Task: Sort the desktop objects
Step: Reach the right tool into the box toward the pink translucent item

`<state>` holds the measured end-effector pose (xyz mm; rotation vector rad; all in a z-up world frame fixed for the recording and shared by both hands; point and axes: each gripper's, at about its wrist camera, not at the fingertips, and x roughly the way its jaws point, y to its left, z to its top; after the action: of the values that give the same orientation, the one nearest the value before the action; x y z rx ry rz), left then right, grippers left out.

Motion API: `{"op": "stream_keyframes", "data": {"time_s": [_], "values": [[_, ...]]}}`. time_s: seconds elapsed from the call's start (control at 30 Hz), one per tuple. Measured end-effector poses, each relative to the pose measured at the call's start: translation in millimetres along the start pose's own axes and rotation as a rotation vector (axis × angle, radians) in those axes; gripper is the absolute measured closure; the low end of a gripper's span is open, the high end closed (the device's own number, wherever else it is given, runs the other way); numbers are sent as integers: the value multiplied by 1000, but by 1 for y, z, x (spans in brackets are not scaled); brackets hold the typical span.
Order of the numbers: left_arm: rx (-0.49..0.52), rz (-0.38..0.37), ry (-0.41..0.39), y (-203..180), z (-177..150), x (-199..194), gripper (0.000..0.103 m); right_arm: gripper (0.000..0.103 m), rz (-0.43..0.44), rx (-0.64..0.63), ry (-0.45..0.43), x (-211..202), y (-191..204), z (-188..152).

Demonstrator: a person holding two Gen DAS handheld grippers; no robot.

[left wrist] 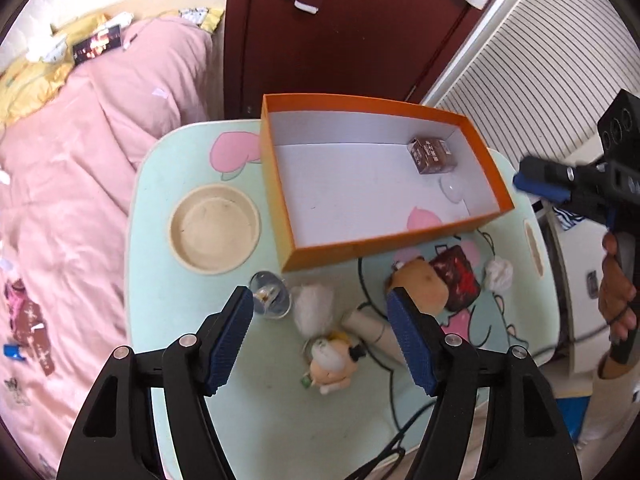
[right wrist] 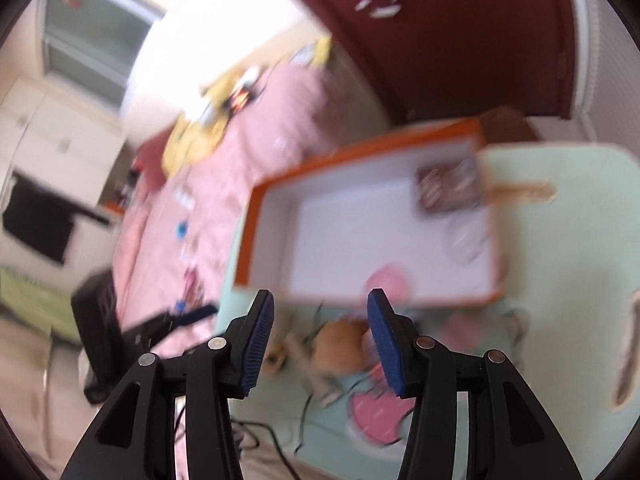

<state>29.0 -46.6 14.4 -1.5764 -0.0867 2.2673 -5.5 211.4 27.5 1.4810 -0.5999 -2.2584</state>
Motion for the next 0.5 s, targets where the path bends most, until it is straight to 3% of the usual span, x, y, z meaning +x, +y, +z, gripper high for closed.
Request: {"op": "stream_keyframes", "data": {"time_s": [0.13, 0.4, 0.5], "values": [[5, 4, 18, -5, 10, 14, 33, 55, -112, 15, -14, 6, -8, 29], [-21, -7, 32, -1, 26, 36, 33, 55, -272, -65, 105, 81, 5, 55], [-26, 16, 36, 1, 27, 41, 33, 55, -390, -83, 116, 96, 0, 57]]}}
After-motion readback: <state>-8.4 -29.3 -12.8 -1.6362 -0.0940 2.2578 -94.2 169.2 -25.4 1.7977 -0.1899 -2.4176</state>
